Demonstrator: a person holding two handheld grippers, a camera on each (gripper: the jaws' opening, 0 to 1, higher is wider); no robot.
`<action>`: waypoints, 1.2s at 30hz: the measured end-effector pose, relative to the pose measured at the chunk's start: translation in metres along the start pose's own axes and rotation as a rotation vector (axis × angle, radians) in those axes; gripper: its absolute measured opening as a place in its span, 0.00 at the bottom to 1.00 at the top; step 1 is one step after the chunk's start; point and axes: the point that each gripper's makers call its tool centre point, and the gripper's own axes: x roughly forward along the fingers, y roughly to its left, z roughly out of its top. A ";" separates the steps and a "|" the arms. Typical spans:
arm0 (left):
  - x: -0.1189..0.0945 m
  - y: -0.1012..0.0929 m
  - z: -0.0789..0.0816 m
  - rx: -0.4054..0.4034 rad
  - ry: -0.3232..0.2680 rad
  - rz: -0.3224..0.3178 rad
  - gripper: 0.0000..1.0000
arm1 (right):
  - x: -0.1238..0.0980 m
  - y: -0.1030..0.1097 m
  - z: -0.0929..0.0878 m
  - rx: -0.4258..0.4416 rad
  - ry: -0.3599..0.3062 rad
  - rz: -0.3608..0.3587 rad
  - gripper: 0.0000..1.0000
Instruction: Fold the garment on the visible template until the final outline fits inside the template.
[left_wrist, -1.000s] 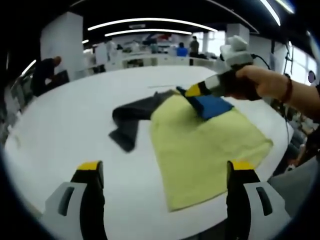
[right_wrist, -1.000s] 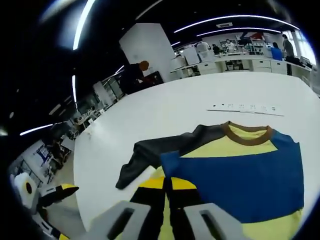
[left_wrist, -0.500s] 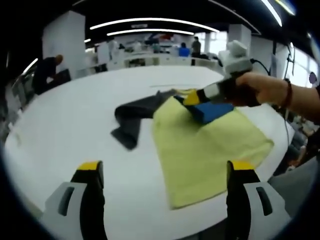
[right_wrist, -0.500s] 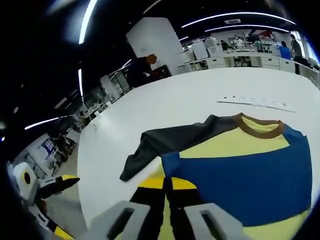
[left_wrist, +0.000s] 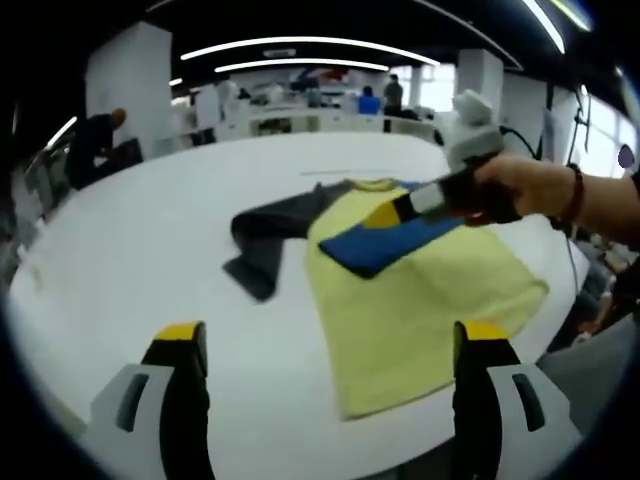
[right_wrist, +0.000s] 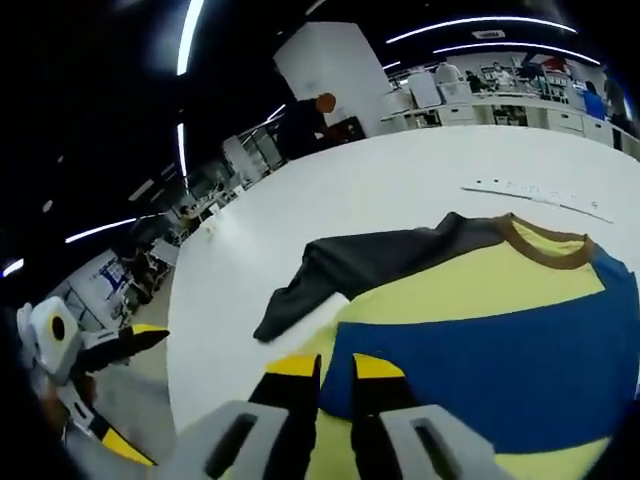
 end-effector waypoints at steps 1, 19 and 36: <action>0.000 0.000 0.000 0.000 -0.003 0.000 0.99 | -0.003 -0.008 0.002 -0.020 -0.009 -0.031 0.13; 0.003 0.001 0.008 0.020 -0.009 0.002 0.99 | -0.074 -0.119 0.003 -0.040 -0.067 -0.330 0.53; 0.005 0.001 0.012 0.029 -0.009 0.005 0.99 | -0.130 -0.187 -0.029 0.073 -0.066 -0.426 0.45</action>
